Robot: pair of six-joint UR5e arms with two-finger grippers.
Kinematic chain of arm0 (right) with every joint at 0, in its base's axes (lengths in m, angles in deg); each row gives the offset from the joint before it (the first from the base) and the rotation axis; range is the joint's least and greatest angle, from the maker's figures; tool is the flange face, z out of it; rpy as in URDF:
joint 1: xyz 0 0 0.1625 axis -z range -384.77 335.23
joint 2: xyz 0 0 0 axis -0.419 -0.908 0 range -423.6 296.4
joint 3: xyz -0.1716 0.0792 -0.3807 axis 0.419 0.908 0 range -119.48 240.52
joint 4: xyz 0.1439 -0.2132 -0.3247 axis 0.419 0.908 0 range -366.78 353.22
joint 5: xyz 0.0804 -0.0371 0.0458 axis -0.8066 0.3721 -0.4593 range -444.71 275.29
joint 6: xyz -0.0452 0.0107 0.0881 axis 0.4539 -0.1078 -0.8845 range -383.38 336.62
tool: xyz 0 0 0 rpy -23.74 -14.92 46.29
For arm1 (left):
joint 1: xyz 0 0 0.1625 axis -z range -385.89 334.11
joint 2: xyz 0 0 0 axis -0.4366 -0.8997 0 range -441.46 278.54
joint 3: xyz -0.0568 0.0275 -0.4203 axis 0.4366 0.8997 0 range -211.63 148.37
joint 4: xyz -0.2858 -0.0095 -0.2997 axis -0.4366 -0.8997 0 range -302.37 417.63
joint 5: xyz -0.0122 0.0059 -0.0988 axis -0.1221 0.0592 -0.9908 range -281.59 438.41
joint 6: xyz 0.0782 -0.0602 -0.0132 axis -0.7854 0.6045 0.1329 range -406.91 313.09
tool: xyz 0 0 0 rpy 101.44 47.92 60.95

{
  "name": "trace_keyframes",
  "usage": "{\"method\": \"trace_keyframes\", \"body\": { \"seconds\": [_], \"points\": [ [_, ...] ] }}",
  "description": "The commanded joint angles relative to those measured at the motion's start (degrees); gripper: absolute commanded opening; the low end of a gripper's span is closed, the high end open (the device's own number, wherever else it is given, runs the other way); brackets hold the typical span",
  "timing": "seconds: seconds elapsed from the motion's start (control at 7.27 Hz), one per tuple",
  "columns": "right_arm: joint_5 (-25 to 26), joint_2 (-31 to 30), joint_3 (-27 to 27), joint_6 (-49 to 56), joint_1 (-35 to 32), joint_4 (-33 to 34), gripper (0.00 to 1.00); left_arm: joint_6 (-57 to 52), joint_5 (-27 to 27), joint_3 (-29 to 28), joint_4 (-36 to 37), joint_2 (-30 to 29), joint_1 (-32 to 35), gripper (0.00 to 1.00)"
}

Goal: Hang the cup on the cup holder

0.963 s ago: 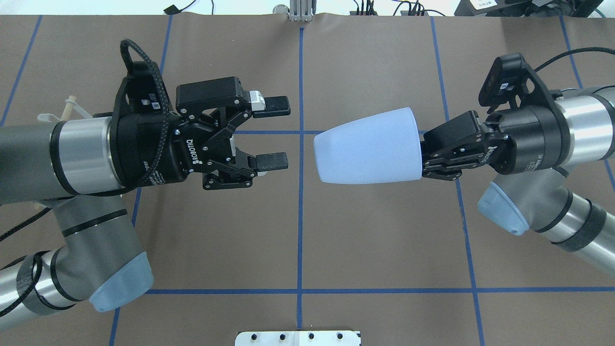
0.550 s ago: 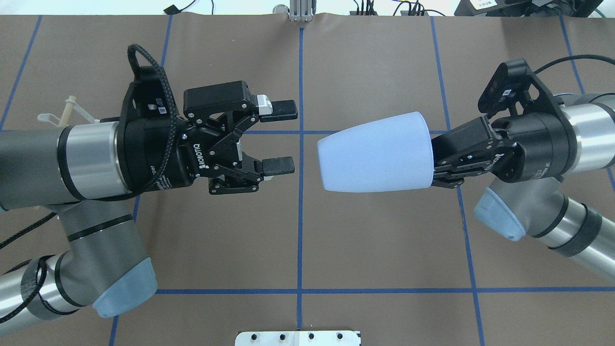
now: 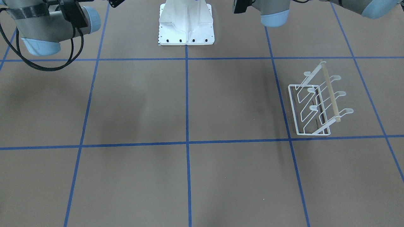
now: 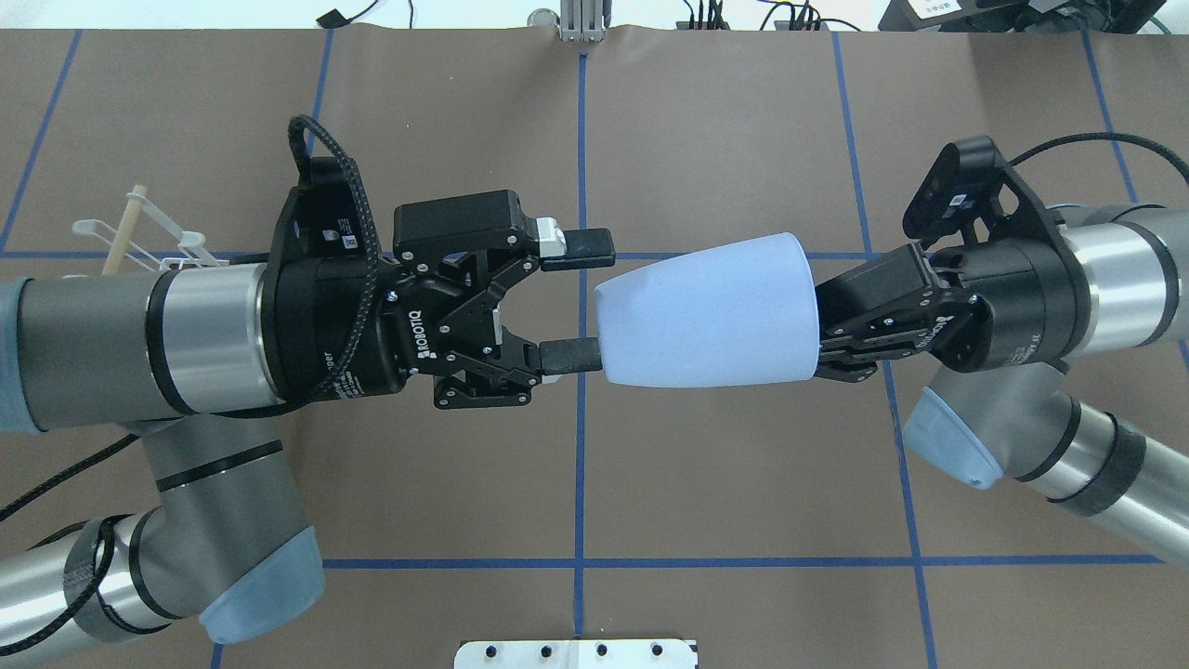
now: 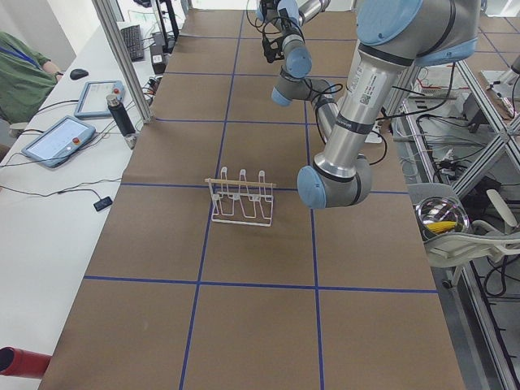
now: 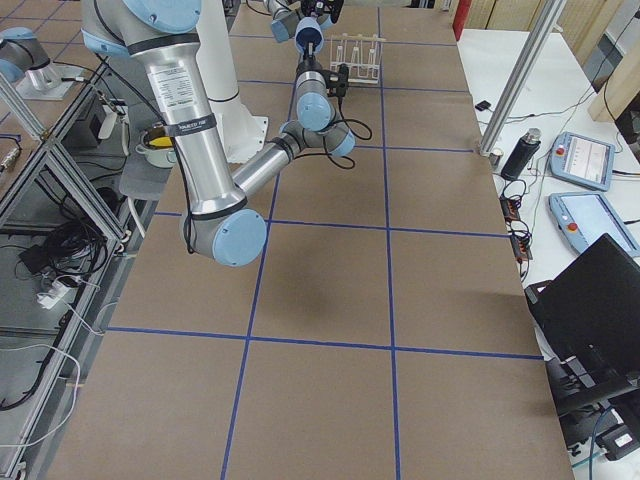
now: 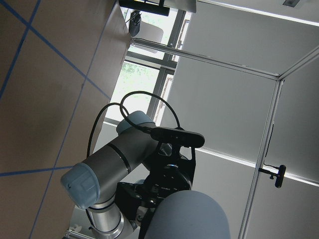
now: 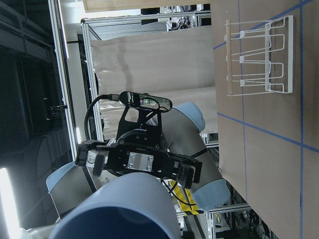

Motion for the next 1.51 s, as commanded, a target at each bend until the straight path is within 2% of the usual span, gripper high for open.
{"method": "trace_keyframes", "body": {
  "seconds": [0.0,0.28,0.41,0.69,1.24,1.38],
  "points": [
    [0.4,0.0,0.1,0.1,0.6,0.0,0.00,0.2,0.0,0.1,0.0,-0.2,-0.3,0.98],
    [0.4,0.0,0.4,0.1,0.9,0.1,0.00,0.2,0.0,0.1,0.0,-0.2,-1.0,0.97],
    [0.4,0.0,0.4,0.1,0.9,0.0,0.00,0.2,0.0,0.1,0.0,-0.2,-1.4,0.92],
    [0.4,0.0,0.3,0.1,1.0,0.0,0.00,0.2,0.0,0.1,-0.1,-0.8,-1.7,0.88],
    [0.7,0.0,0.0,0.1,1.7,0.0,0.00,0.2,-0.1,0.2,-0.2,-1.1,-1.7,0.84],
    [1.6,0.0,-0.1,0.1,2.1,-0.1,0.00,0.2,-0.1,0.3,-0.2,-1.0,-1.7,0.67]
  ]
}}
